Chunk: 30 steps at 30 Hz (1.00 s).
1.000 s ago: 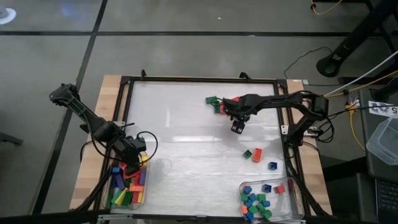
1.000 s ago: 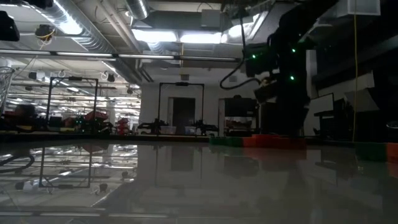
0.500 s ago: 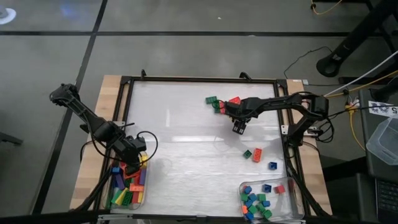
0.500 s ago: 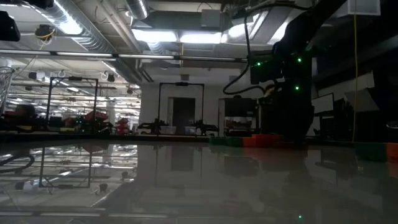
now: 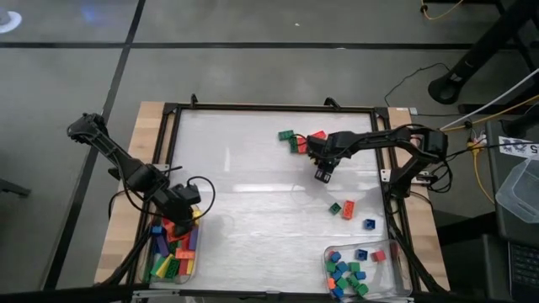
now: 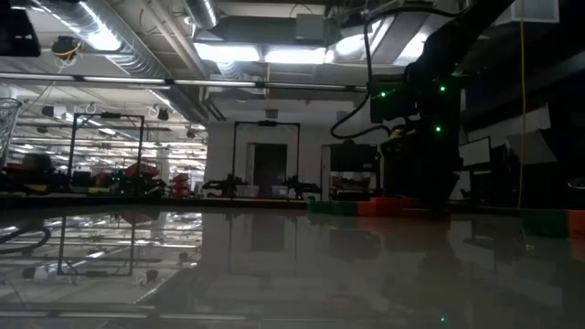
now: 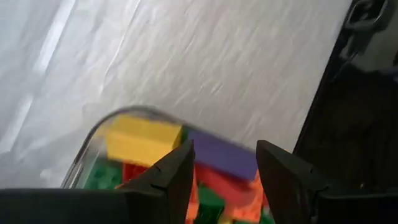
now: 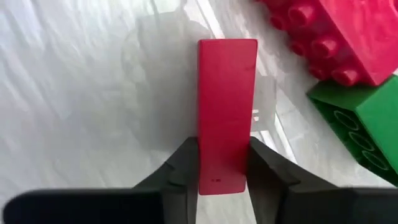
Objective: Sort blocks by size
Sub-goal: Put the large red block into the left transparent bin
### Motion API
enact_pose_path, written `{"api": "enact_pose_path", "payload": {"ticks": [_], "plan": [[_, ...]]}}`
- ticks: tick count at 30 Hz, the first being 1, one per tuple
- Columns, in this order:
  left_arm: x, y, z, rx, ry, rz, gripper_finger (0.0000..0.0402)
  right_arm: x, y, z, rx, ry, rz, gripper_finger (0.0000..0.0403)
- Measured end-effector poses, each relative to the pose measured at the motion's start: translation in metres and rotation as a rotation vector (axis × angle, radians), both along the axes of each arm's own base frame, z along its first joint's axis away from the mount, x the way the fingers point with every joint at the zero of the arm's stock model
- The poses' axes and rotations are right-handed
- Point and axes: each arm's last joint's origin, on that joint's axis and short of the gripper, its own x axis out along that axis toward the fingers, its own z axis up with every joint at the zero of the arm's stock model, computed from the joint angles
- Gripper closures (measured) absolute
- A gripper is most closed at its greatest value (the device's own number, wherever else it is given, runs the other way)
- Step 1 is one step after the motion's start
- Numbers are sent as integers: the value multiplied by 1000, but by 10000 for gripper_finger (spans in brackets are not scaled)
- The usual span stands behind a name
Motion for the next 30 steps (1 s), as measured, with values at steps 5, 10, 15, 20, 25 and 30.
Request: {"api": "enact_pose_path", "payload": {"ticks": [5, 10, 15, 20, 25, 30], "plan": [[6, -2, 4, 15, -104, 36, 240, 2, 1, 0, 39, -29, -9, 306], [14, -3, 10, 61, -254, 97, 240, 14, 6, 1, 173, -169, 6, 275], [23, 3, 15, 56, -352, 308, 240, 39, 21, 7, 188, -372, 90, 285], [31, 14, 18, -1, -378, 462, 240, 67, 48, 23, 147, -648, 213, 300], [39, 24, 20, -40, -396, 567, 240, 87, 80, 44, 22, -919, 314, 285], [50, 32, 24, -89, -453, 637, 240, 94, 104, 61, -195, -1079, 398, 288]]}}
